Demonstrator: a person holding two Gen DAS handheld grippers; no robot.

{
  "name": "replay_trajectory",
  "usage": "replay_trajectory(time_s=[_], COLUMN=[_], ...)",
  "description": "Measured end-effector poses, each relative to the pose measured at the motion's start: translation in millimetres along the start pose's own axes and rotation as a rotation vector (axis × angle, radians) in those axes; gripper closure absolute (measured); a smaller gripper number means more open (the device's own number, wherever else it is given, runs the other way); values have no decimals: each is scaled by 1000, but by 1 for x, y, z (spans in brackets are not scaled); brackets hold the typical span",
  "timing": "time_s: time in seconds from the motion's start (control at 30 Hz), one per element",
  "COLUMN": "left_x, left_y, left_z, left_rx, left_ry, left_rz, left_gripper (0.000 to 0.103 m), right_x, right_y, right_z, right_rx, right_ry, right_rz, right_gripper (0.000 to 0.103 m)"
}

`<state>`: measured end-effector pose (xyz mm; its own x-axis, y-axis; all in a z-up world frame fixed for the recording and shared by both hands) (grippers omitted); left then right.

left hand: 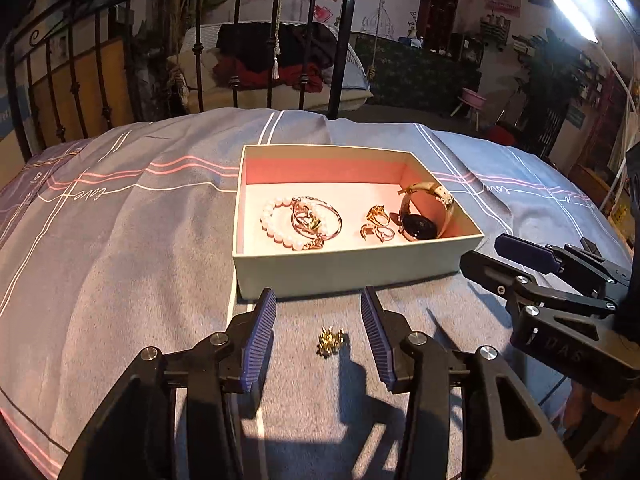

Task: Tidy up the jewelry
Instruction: 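Lower the gold cluster and silver ring into the box and open both grippers, then grasp the last small gold flower piece with the left gripper, then lower the gold flower piece into the box and open the left gripper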

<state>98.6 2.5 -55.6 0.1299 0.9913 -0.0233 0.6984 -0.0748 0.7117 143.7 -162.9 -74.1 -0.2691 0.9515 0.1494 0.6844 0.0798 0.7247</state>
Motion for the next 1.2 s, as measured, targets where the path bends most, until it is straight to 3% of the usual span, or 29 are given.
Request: replay_trajectory(time_s=[0.23, 0.33, 0.4, 0.43, 0.5, 0.6, 0.9, 1.2], left_x=[-12, -11, -9, -9, -9, -12, -16, -13], left_y=[-15, -14, -15, -15, -15, -14, 5, 43], left_z=[26, 28, 27, 26, 23, 16, -4, 2], left_rx=[93, 97, 94, 90, 81, 64, 5, -34], left_ry=[24, 24, 20, 19, 21, 9, -28, -27], left_rz=[69, 66, 57, 54, 53, 45, 17, -3], left_gripper=[61, 82, 85, 85, 85, 85, 85, 85], right_x=[2, 8, 13, 15, 20, 26, 25, 23], right_y=[-31, -38, -40, -42, -45, -47, -27, 5], right_z=[1, 7, 11, 12, 15, 13, -9, -5], right_rx=[70, 102, 119, 127, 140, 128, 2, -47], right_ry=[26, 39, 56, 67, 79, 85, 97, 98], right_rz=[7, -10, -21, -29, -46, -71, -46, -42], right_gripper=[52, 52, 53, 57, 88, 100, 100, 100])
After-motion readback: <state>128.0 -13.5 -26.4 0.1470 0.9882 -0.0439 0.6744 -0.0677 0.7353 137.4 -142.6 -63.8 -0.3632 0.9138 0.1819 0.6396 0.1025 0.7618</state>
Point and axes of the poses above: each gripper's, at about its wrist camera, not at the fingertips, and z roughly the way its jaws point, x to its left, y to its top, the point moved 3 cm from there along z, roughly the way its jaws point, and after that the axes turned 5 degrees about z, right-handed, at the moved point
